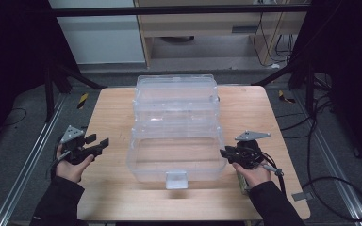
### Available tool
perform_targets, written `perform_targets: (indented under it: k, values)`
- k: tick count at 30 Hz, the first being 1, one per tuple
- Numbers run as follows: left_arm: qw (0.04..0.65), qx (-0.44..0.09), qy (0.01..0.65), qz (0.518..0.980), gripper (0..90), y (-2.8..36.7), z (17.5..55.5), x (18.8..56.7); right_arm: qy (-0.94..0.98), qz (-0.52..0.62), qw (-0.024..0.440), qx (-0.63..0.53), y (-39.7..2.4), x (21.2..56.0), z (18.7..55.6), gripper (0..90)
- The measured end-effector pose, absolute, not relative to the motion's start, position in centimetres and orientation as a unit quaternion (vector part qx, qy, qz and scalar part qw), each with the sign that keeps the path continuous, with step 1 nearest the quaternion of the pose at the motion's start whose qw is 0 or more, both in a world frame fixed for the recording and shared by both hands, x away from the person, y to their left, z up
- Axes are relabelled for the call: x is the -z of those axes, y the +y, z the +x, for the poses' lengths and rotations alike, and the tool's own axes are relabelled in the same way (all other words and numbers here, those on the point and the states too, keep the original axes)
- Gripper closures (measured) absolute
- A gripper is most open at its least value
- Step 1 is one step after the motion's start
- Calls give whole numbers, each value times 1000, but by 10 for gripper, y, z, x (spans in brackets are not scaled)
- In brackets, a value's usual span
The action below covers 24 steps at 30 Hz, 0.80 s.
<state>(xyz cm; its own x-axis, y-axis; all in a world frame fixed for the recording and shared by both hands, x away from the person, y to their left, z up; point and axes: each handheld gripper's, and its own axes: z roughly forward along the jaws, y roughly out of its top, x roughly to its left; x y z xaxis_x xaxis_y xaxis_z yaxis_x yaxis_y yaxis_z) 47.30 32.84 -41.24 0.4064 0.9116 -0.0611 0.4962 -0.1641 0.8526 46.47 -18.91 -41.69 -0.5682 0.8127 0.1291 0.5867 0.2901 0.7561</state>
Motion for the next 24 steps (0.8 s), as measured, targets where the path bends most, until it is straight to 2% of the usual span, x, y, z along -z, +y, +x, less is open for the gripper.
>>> perform_targets:
  k: [10,20,24]
  values:
    - [437,-240,494,713,357,334,463,430,770,452,155,-422,-196,404,462,574]
    - [419,-228,501,722,341,335,467,445,747,477,200,-418,-216,381,459,357]
    - [417,-226,502,724,339,335,468,446,742,500,197,-401,-223,374,460,273]
